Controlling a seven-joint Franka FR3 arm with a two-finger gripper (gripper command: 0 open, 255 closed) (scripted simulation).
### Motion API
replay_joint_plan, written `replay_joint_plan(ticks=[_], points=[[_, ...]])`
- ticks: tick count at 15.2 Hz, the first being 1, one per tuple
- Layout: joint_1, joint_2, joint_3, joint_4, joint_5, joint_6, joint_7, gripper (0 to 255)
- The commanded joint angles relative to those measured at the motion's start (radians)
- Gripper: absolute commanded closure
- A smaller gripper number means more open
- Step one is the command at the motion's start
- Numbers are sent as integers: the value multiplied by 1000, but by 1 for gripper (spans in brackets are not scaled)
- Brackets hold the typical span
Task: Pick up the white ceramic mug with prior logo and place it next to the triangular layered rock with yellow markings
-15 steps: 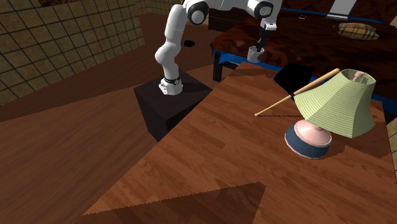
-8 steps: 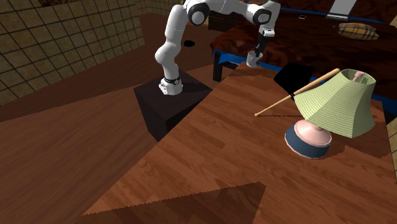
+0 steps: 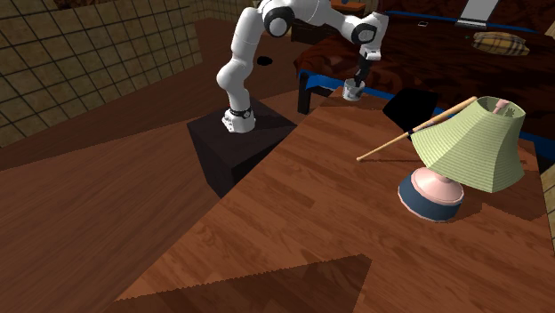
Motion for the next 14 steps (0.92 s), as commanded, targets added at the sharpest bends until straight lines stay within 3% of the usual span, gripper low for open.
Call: replay_joint_plan(ticks=[1, 8, 14], points=[[1, 10, -3, -15, -6, 25, 3, 255], [5, 45, -14, -58, -28, 99, 18, 255], [5, 45, -14, -58, -28, 99, 18, 255]])
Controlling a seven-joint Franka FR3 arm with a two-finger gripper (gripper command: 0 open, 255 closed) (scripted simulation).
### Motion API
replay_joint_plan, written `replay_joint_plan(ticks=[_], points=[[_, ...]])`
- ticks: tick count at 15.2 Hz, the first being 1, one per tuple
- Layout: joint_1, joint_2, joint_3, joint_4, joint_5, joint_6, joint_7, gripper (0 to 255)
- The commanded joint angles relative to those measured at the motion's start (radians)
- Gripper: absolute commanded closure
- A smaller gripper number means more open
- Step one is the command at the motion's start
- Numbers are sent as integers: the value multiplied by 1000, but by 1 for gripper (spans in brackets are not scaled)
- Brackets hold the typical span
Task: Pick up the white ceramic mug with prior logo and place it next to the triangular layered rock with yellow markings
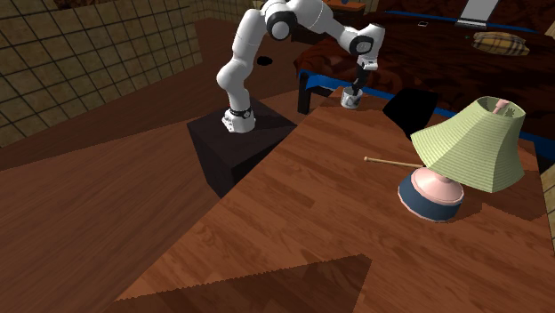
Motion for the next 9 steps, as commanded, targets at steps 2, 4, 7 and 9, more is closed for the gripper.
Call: replay_joint_plan(ticks=[2, 4, 7, 9], points=[[0, 0, 0, 0, 0, 0, 0, 255], [0, 0, 0, 0, 0, 0, 0, 0], [0, 0, 0, 0, 0, 0, 0, 0], [-1, -12, 4, 18, 8, -28, -5, 0]])
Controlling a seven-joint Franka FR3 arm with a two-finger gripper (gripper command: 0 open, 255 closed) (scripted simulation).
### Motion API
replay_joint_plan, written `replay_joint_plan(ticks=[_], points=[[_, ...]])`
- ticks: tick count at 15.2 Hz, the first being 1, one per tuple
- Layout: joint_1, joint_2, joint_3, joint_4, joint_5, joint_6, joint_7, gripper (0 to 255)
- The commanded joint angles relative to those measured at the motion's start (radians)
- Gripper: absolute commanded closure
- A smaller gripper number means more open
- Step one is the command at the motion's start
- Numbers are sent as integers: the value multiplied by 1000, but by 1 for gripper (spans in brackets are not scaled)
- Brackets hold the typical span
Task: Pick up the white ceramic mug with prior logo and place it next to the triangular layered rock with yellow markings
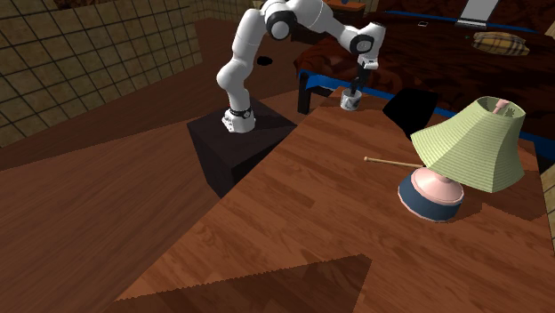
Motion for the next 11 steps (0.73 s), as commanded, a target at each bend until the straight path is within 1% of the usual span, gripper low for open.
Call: replay_joint_plan(ticks=[1, 3, 11], points=[[0, -18, 7, 31, 12, -46, -6, 0], [0, -34, 13, 69, 23, -99, -14, 0], [1, -34, 13, 69, 23, -98, -14, 0]])
